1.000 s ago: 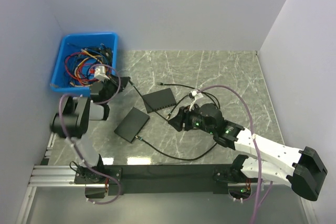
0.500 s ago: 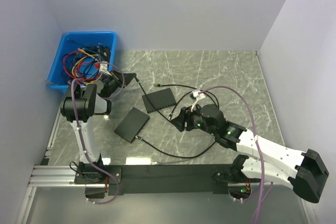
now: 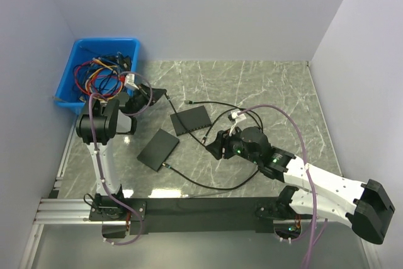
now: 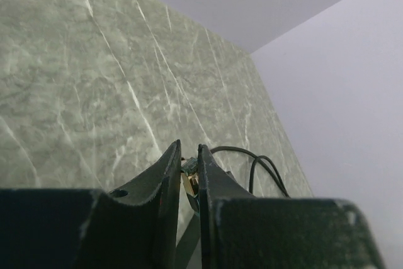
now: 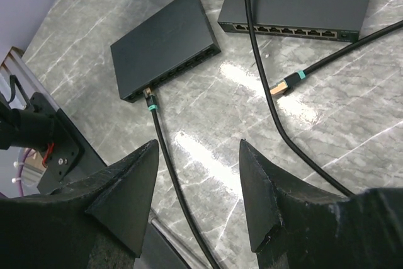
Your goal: Insert the plug into the switch port
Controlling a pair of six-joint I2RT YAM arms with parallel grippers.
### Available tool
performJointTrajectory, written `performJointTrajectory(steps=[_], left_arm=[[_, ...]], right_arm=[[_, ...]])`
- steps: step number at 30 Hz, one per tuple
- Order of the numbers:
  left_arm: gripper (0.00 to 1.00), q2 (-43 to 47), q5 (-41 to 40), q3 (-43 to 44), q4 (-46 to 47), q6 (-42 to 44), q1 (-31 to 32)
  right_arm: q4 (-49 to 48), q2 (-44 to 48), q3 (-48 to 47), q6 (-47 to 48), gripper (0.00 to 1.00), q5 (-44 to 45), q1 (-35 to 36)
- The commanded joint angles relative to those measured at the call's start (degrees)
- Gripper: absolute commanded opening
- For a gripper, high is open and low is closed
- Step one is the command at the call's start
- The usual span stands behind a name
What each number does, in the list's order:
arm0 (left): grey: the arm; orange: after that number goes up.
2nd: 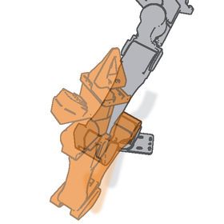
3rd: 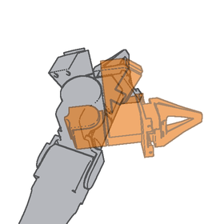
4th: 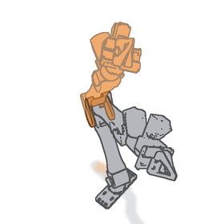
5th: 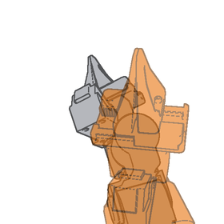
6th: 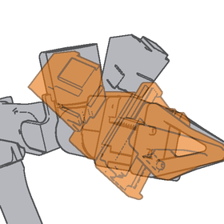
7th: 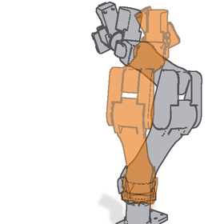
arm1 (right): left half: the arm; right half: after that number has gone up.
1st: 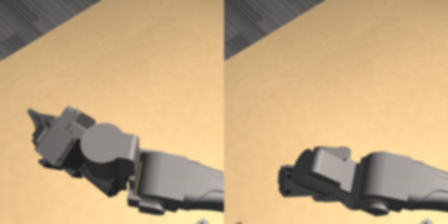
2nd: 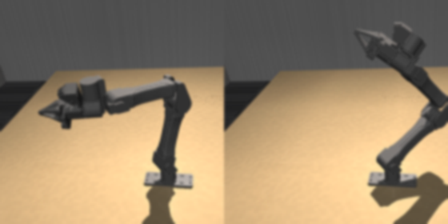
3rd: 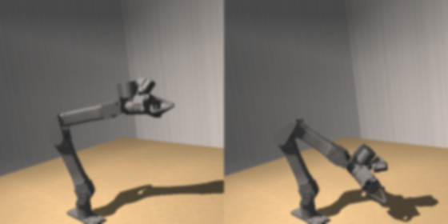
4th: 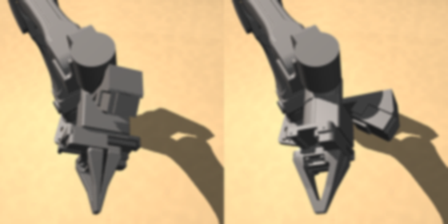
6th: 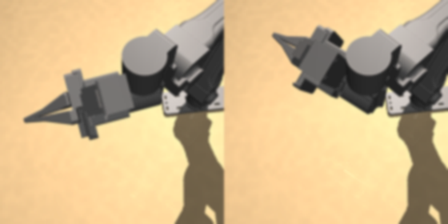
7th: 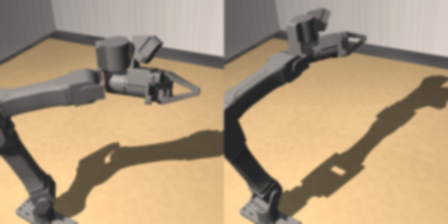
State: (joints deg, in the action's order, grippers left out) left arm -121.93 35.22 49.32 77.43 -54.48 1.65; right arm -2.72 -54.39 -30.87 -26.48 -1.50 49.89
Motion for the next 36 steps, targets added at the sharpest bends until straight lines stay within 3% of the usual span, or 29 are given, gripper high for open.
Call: performJointTrajectory(steps=[1, 5, 9, 10, 13, 15, 19, 27, 32, 36], left_arm=[[0.01, 0.6, -1.0, -0.9, -0.3, -2.0, -2.1], [0.01, 10.4, 0.5, -5.5, 2.6, -4.3, -2.1], [0.01, 24.3, -1.9, -8.2, -12.9, 2.2, -2.3], [0.01, 29.7, -3.0, -7.4, -24.5, 4.0, -2.2], [0.01, 39.3, -10.6, -5.3, -43.5, 9.8, 0.0], [0.00, 43.3, -16.5, -4.9, -49.9, 10.3, 2.0], [0.00, 52.6, -19.7, -7.8, -56.0, 5.6, 3.6], [0.00, 58.8, -28.5, -4.8, -76.9, 0.7, 14.2], [0.00, 61.9, -30.0, -4.2, -81.6, -0.3, 20.1], [0.00, 64.4, -29.9, -4.4, -83.9, 0.2, 20.5]], right_arm=[[-1.1, 1.7, 0.3, 1.0, 0.61, 0.8, -0.1], [-0.1, 2.8, 0.4, 1.1, 0.61, 1.2, -0.1], [0.2, 3.1, -0.1, 1.2, 0.61, 1.4, -0.1], [0.2, 3.2, -0.2, 1.5, 0.61, 1.4, -0.1], [0.6, 2.4, -2.1, 2.7, 0.61, 3.2, 0.0], [1.7, 1.6, -5.2, 3.4, 0.61, 3.8, 0.2], [2.3, -1.8, -10.9, 5.5, 0.61, 4.6, 1.0], [2.1, -11.1, -25.5, 10.3, 0.61, 9.2, 3.9], [4.2, -22.1, -34.1, 12.8, 0.60, 12.0, 4.8], [4.8, -26.8, -37.4, 13.8, 0.59, 14.0, 5.8]])
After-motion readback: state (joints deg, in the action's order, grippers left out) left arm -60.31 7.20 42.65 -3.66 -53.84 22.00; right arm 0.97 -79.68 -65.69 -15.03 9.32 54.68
